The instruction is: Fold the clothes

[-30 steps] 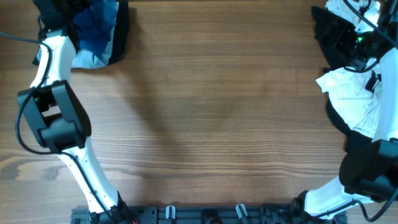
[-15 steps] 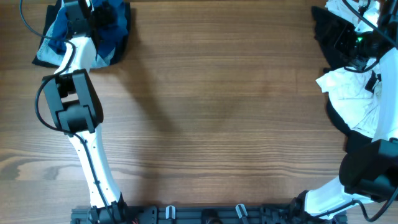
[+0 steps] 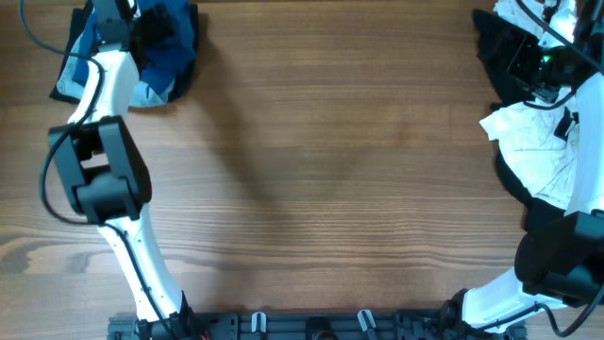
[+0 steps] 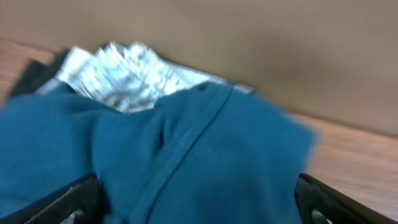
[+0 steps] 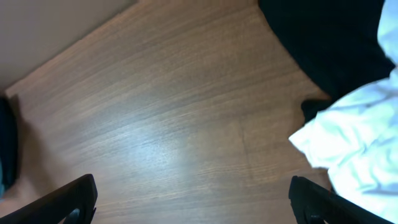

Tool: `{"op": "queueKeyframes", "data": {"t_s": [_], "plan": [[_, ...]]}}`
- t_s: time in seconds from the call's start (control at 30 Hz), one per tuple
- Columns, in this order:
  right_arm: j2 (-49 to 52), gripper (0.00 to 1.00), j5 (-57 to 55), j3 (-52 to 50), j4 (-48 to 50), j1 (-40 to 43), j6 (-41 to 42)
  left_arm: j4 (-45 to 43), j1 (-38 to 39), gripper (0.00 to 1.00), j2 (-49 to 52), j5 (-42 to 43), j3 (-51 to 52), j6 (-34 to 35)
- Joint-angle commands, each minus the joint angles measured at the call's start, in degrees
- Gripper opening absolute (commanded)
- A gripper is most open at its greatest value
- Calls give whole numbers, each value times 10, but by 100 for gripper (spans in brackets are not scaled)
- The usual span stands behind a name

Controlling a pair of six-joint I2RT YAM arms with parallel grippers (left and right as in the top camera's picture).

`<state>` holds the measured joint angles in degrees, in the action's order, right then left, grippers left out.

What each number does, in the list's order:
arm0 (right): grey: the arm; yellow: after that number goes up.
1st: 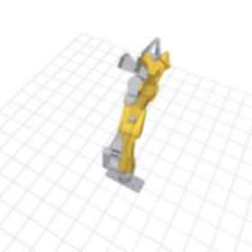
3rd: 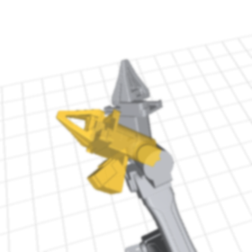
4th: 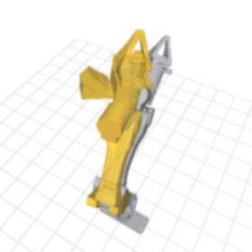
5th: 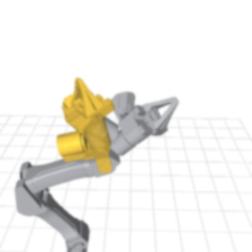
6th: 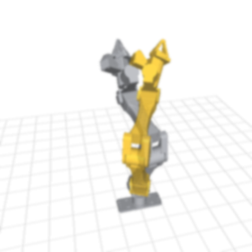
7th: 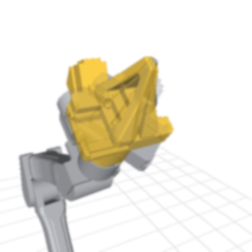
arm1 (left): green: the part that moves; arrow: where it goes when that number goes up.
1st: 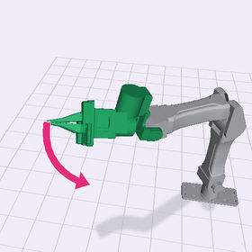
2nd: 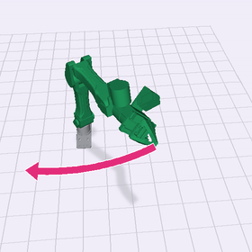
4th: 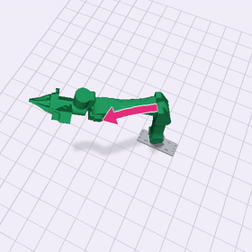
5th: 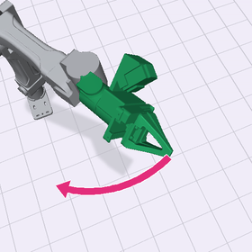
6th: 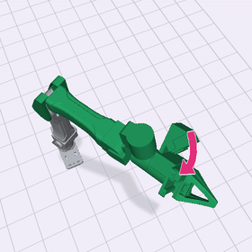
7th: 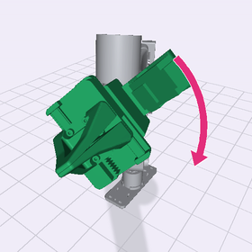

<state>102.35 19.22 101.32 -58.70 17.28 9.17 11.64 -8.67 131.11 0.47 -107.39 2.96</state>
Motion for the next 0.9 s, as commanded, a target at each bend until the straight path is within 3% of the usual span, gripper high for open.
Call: {"op": "queueKeyframes", "data": {"t_s": [0.0, 0.2, 0.3, 0.53, 0.87], "plan": [[5, 100, -4, 14, 14, -4, -33, 17, 9, 100, -134, -3, 2, 20], [-73, 100, -4, 66, -13, -4, -121, 87, 17, 100, -250, 29, 2, 20], [-146, 100, -3, 67, -47, -4, -169, 101, 17, 100, -257, 29, 2, 20], [-244, 100, -3, 67, -95, -4, -148, 101, 17, 100, -257, 29, 2, 20], [-238, 100, -2, 66, -99, -4, -146, 101, 17, 100, -257, 29, 2, 20]]}}
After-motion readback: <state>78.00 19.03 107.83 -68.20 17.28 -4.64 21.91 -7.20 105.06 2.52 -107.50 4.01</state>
